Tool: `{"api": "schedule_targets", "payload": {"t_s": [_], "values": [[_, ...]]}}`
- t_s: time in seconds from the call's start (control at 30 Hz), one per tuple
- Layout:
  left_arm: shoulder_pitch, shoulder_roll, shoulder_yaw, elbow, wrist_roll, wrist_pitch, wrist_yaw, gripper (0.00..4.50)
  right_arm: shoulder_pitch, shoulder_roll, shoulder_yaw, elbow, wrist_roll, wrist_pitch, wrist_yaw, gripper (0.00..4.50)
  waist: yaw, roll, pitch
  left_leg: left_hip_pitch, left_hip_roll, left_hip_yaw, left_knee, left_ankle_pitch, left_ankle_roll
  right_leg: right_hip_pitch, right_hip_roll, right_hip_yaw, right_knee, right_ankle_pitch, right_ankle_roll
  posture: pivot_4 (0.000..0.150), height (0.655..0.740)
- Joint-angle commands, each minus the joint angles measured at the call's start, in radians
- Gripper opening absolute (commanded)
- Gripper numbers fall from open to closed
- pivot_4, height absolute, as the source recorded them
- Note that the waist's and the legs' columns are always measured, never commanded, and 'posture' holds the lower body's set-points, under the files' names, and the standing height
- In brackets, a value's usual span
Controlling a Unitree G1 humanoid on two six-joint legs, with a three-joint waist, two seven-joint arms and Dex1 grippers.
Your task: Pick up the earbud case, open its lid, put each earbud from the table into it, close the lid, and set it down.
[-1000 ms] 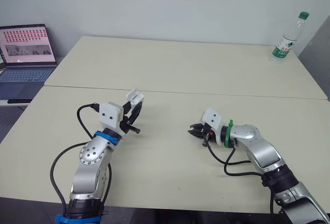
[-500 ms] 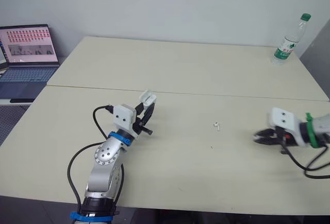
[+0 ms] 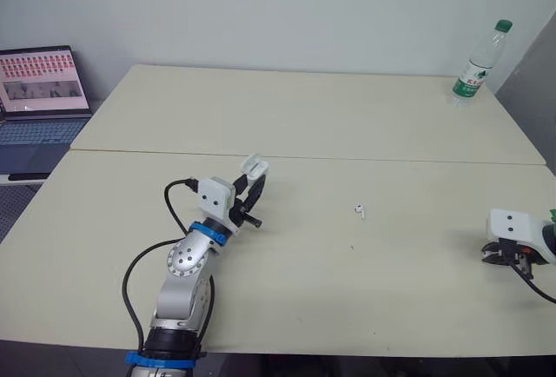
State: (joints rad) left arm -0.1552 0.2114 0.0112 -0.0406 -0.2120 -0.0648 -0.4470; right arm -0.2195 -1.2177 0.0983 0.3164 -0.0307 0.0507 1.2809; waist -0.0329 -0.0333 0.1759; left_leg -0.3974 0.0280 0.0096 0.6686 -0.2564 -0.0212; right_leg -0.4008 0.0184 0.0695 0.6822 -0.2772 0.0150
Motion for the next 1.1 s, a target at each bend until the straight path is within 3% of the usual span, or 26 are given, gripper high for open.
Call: {"api": "schedule_targets", "payload": {"t_s": [0.03,0.07,0.33,0.9,1.0,1.1], "values": [[0.008,0.006,0.013,-0.043,-0.002,-0.016,0.007,0.84,0.003,0.011,0.02,0.028,-0.027,-0.023,0.009,2.06,0.002,0.0,0.0,0.001,0.0,-0.001,0.0,0.0,0.0,0.001,0.0,0.0,0.0,0.0,0.0,0.15,0.74],[0.01,0.006,0.013,-0.045,-0.002,-0.016,0.008,0.84,0.001,0.008,0.022,0.035,-0.033,-0.028,0.012,2.36,0.003,0.0,0.0,0.001,0.0,-0.001,0.0,0.0,0.0,0.002,0.0,-0.001,0.0,0.0,0.0,0.15,0.74],[0.021,0.003,0.01,-0.052,-0.001,-0.015,0.012,0.84,-0.012,-0.012,0.032,0.085,-0.071,-0.064,0.038,2.36,0.005,0.0,0.0,0.01,-0.002,-0.002,-0.002,0.0,0.0,0.012,-0.001,-0.001,-0.003,-0.001,0.001,0.15,0.74],[0.036,0.008,0.012,-0.064,-0.003,-0.011,0.024,0.84,-0.035,-0.01,0.054,0.131,-0.121,-0.144,0.059,2.36,0.007,-0.001,0.0,0.012,-0.002,-0.002,-0.003,0.0,0.0,0.013,-0.002,-0.001,-0.003,-0.001,0.001,0.15,0.74],[0.038,0.008,0.012,-0.067,-0.003,-0.009,0.024,0.84,-0.042,-0.006,0.061,0.142,-0.133,-0.158,0.048,1.78,0.006,-0.002,-0.001,0.012,-0.002,-0.002,-0.003,0.0,0.0,0.013,-0.002,-0.001,-0.003,-0.001,0.001,0.15,0.74],[0.041,0.007,0.01,-0.068,-0.002,-0.008,0.024,0.84,-0.048,-0.006,0.067,0.157,-0.143,-0.172,0.042,0.78,0.006,-0.004,-0.002,0.013,-0.002,-0.001,-0.003,0.0,0.0,0.014,-0.002,-0.001,-0.004,-0.001,0.001,0.15,0.74]]}}
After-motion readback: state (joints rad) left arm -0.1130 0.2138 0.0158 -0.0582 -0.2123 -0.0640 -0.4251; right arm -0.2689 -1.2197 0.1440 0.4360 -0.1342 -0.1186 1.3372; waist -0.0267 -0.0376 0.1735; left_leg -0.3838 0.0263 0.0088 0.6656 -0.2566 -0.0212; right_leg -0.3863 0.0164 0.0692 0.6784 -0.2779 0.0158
